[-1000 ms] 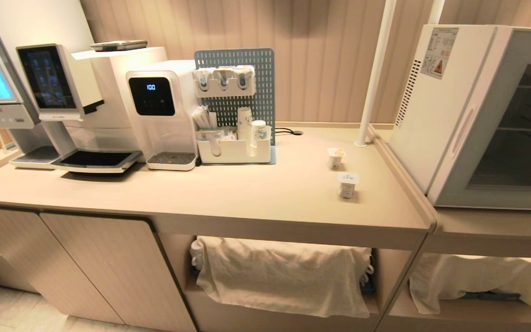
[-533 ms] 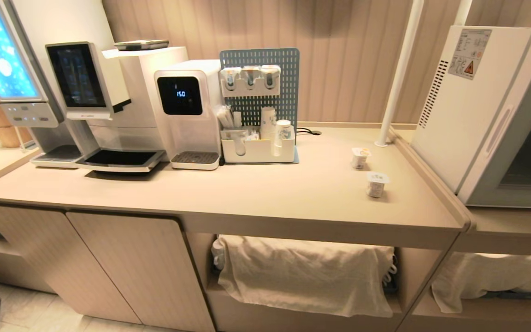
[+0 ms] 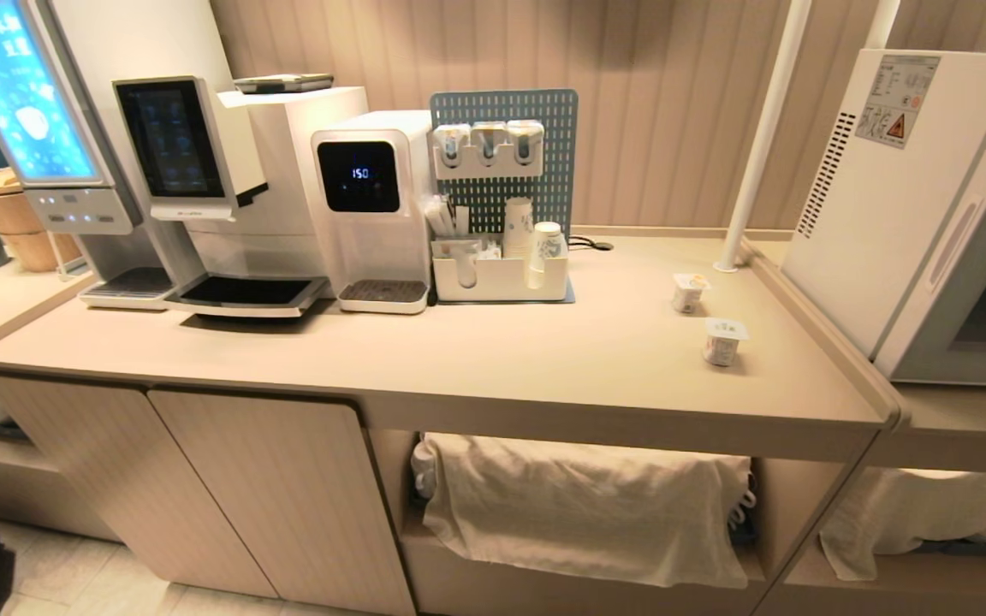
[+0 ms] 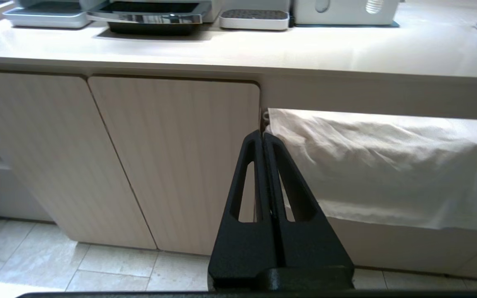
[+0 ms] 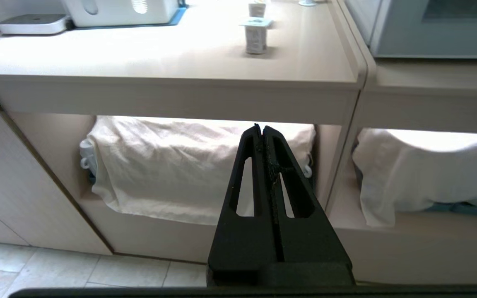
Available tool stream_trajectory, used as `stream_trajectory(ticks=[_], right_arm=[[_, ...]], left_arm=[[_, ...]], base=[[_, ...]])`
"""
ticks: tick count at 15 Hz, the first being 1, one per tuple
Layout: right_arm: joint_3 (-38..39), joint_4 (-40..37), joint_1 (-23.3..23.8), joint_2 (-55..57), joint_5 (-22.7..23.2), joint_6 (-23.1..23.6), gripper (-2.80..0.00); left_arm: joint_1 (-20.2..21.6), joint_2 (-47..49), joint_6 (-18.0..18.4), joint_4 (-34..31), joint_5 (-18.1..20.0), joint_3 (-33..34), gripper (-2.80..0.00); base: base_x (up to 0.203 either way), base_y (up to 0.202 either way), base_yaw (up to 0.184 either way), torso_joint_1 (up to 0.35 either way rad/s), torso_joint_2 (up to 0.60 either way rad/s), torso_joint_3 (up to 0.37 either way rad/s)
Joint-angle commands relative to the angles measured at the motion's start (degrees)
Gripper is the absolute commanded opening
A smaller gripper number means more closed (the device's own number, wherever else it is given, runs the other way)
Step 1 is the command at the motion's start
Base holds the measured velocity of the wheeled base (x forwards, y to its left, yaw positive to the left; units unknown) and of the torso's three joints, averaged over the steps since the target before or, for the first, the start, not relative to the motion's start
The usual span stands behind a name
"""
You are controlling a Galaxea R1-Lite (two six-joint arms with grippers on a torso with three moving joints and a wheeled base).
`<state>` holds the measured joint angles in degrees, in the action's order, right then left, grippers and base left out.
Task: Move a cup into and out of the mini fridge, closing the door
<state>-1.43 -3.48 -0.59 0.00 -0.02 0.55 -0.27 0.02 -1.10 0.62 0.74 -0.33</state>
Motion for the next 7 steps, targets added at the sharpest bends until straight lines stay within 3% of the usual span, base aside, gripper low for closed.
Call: stream_trajectory(ticks=[1, 7], right_arm=[[-0.1, -0.1, 0.1, 0.1, 0.0, 0.1, -2.80], [-0.2, -0.8, 0.1, 0.0, 0.0, 0.2, -2.80]], left_arm=[[-0.1, 0.0, 0.0, 0.0, 0.0, 0.0, -2.80], [-0.1, 0.0, 0.0, 0.0, 0.0, 0.0, -2.80]], base=[[0.000, 0.000, 0.000, 0.000, 0.00, 0.000], [0.000, 0.000, 0.000, 0.000, 0.00, 0.000]])
